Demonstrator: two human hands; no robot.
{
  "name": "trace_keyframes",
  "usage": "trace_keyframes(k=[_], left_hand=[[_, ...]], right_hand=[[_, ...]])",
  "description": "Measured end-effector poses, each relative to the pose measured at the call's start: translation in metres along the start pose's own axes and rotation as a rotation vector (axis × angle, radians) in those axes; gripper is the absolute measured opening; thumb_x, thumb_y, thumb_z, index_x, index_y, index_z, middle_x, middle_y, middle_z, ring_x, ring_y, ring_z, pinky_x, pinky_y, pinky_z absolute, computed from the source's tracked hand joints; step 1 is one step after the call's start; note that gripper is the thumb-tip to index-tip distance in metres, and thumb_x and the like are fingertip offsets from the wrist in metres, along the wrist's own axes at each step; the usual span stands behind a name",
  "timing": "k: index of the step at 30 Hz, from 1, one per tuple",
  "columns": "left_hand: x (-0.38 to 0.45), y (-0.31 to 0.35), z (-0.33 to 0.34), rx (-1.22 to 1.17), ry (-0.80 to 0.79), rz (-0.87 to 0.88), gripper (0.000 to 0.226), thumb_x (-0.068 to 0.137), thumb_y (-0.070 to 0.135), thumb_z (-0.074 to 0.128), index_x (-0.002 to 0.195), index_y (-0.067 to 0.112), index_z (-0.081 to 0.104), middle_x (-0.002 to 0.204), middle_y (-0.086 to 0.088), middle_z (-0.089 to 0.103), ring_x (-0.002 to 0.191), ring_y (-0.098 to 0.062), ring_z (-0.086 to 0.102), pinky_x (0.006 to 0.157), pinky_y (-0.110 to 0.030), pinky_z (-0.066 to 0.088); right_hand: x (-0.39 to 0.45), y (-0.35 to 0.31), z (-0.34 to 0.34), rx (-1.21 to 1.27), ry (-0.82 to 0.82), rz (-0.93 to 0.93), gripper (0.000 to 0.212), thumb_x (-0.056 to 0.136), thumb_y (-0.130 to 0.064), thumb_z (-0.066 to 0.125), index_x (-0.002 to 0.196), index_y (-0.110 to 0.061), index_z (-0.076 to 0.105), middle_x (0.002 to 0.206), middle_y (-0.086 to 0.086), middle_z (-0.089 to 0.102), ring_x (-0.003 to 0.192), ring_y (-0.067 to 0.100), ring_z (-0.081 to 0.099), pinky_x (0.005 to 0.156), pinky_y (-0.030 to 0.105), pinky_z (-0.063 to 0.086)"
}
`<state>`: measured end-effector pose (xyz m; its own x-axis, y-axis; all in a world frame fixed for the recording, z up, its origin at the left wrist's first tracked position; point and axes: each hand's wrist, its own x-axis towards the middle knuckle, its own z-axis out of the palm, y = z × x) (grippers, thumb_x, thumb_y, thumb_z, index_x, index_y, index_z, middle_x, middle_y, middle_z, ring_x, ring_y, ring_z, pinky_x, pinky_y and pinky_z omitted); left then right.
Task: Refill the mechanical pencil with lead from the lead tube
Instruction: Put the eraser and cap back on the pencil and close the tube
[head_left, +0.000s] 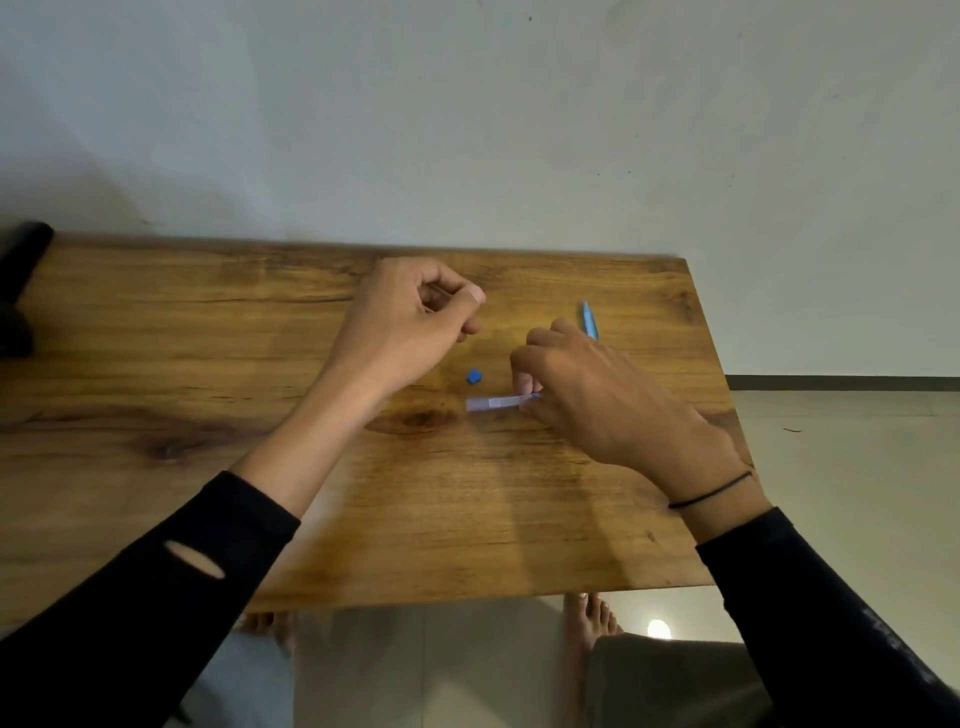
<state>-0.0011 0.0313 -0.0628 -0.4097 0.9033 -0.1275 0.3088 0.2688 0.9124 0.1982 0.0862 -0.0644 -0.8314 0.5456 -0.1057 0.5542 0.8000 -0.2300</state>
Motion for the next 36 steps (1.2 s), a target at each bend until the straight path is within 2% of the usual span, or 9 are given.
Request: trace_keyframes(k=[2, 6, 14, 19, 23, 26, 29, 32, 36], left_hand=[[0.001, 0.000, -0.004, -0.005, -0.006, -0.006, 0.010, 0.101, 0.025, 0.076, 0.098, 0.018, 0.082, 0.081, 0.001, 0.084, 0.073, -0.008, 0.080, 0.080, -0.032, 0.066], [0.000, 0.003, -0.007, -0.075, -0.150, 0.034, 0.013, 0.095, 0.034, 0.084, 0.102, 0.024, 0.083, 0.093, 0.002, 0.085, 0.088, -0.009, 0.082, 0.082, -0.033, 0.066], [-0.005, -0.001, 0.004, -0.274, -0.086, 0.162, 0.009, 0.101, 0.020, 0.077, 0.107, 0.022, 0.084, 0.092, 0.007, 0.085, 0.080, -0.001, 0.078, 0.069, -0.021, 0.064], [0.000, -0.005, -0.005, -0.071, -0.006, 0.299, 0.010, 0.103, 0.018, 0.074, 0.102, 0.026, 0.081, 0.102, 0.007, 0.084, 0.079, 0.004, 0.073, 0.074, -0.032, 0.065], [-0.004, -0.006, -0.005, -0.018, 0.040, 0.304, 0.013, 0.102, 0.015, 0.075, 0.101, 0.025, 0.082, 0.089, 0.020, 0.079, 0.073, 0.009, 0.069, 0.067, -0.022, 0.057], [-0.006, -0.005, -0.005, 0.019, 0.060, 0.289, 0.012, 0.102, 0.016, 0.075, 0.101, 0.025, 0.082, 0.089, 0.022, 0.078, 0.076, 0.010, 0.071, 0.065, -0.010, 0.049], [-0.006, -0.004, -0.006, 0.036, 0.084, 0.266, 0.010, 0.102, 0.017, 0.075, 0.104, 0.022, 0.083, 0.098, 0.012, 0.083, 0.083, 0.004, 0.073, 0.071, -0.014, 0.054], [-0.006, -0.005, -0.005, 0.059, 0.076, 0.245, 0.010, 0.101, 0.017, 0.075, 0.104, 0.021, 0.084, 0.096, 0.009, 0.084, 0.082, 0.000, 0.075, 0.072, -0.012, 0.051], [-0.007, -0.005, -0.003, 0.122, 0.059, 0.236, 0.009, 0.102, 0.022, 0.075, 0.105, 0.025, 0.084, 0.088, 0.010, 0.082, 0.084, -0.008, 0.078, 0.079, -0.028, 0.060]], right_hand=[[0.000, 0.004, -0.007, 0.153, 0.019, 0.050, 0.007, 0.097, -0.015, 0.074, 0.100, -0.016, 0.068, 0.098, -0.002, 0.069, 0.095, 0.021, 0.062, 0.080, 0.039, 0.055], [0.005, 0.010, -0.014, 0.481, 0.224, 0.172, 0.006, 0.096, -0.016, 0.078, 0.098, -0.014, 0.073, 0.087, -0.008, 0.073, 0.080, 0.008, 0.069, 0.069, 0.013, 0.051], [0.020, -0.002, -0.002, 1.177, 0.303, 0.209, 0.012, 0.105, -0.010, 0.067, 0.097, -0.014, 0.076, 0.090, 0.011, 0.080, 0.082, 0.017, 0.073, 0.071, 0.032, 0.063], [0.027, -0.001, 0.010, 0.729, 0.340, 0.238, 0.015, 0.096, -0.007, 0.077, 0.106, -0.016, 0.071, 0.090, -0.007, 0.072, 0.074, 0.001, 0.064, 0.068, 0.014, 0.053], [0.029, -0.022, 0.027, 0.371, 0.211, 0.174, 0.026, 0.090, -0.014, 0.080, 0.113, -0.014, 0.067, 0.104, 0.004, 0.062, 0.083, 0.022, 0.062, 0.076, 0.042, 0.055], [0.029, -0.033, 0.038, 0.168, 0.183, 0.132, 0.016, 0.097, -0.014, 0.073, 0.105, -0.014, 0.059, 0.101, 0.004, 0.054, 0.083, 0.030, 0.060, 0.068, 0.050, 0.055], [0.028, -0.032, 0.040, 0.142, 0.234, 0.100, 0.017, 0.096, -0.009, 0.072, 0.098, -0.012, 0.056, 0.093, 0.004, 0.053, 0.075, 0.027, 0.053, 0.060, 0.042, 0.045], [0.027, -0.025, 0.032, 0.190, 0.261, 0.149, 0.018, 0.091, -0.007, 0.073, 0.095, -0.012, 0.057, 0.090, 0.008, 0.064, 0.078, 0.035, 0.064, 0.064, 0.046, 0.052], [0.028, -0.007, 0.017, 0.322, 0.353, 0.229, 0.015, 0.089, -0.005, 0.076, 0.090, -0.014, 0.064, 0.082, -0.001, 0.067, 0.074, 0.019, 0.064, 0.068, 0.041, 0.055]])
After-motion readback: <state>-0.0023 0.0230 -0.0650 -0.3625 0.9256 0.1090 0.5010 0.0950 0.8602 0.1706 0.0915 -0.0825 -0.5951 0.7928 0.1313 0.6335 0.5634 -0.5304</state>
